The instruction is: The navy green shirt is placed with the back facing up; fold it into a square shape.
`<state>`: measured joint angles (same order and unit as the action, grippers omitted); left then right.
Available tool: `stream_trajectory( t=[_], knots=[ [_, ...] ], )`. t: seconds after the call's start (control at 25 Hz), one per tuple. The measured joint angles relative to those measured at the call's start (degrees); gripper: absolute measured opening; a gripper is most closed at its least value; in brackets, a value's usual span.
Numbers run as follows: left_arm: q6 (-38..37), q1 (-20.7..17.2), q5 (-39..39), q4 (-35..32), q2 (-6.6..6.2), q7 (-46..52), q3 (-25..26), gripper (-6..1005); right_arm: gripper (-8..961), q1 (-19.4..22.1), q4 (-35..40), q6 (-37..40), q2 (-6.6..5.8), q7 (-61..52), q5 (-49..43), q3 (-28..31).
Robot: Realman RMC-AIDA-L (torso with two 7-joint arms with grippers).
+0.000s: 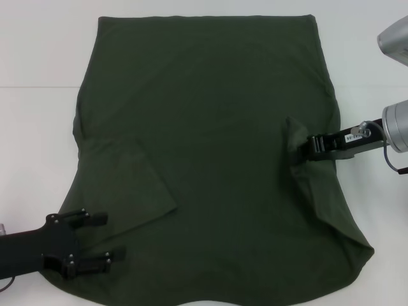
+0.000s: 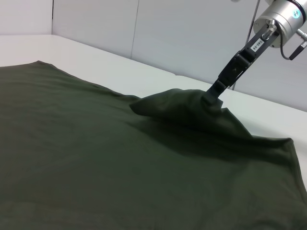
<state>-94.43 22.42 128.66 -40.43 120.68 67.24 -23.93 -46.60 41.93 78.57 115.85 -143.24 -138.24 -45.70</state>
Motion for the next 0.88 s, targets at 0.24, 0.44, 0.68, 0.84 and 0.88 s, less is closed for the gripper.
stream_trajectory(
  t=[0.24,0.44,0.68,0.84,0.88],
  knots=[
    [0.2,0.0,0.0,0.0,0.08,0.0,-0.1,822,31,0.3,-0.3,0.0,-0.01,0.2,2.2,0.3],
    [0.1,0.0,0.0,0.0,0.08,0.0,0.3,822,121,1.2,-0.3,0.3,-0.38,0.9,5.3,0.4],
    [-0.2,0.0,-0.1,0.0,0.06,0.1,0.4,822,390,2.7,-0.7,0.6,-0.56,4.0,8.6,0.3],
    [-0.4,0.0,-0.8,0.0,-0.23,2.8,0.5,822,567,5.3,-1.6,2.5,-0.80,10.7,14.9,0.4],
    [-0.4,0.0,-0.9,0.0,-0.35,4.0,0.5,822,609,6.1,-1.7,3.1,-0.85,12.8,16.3,0.4]
  ],
)
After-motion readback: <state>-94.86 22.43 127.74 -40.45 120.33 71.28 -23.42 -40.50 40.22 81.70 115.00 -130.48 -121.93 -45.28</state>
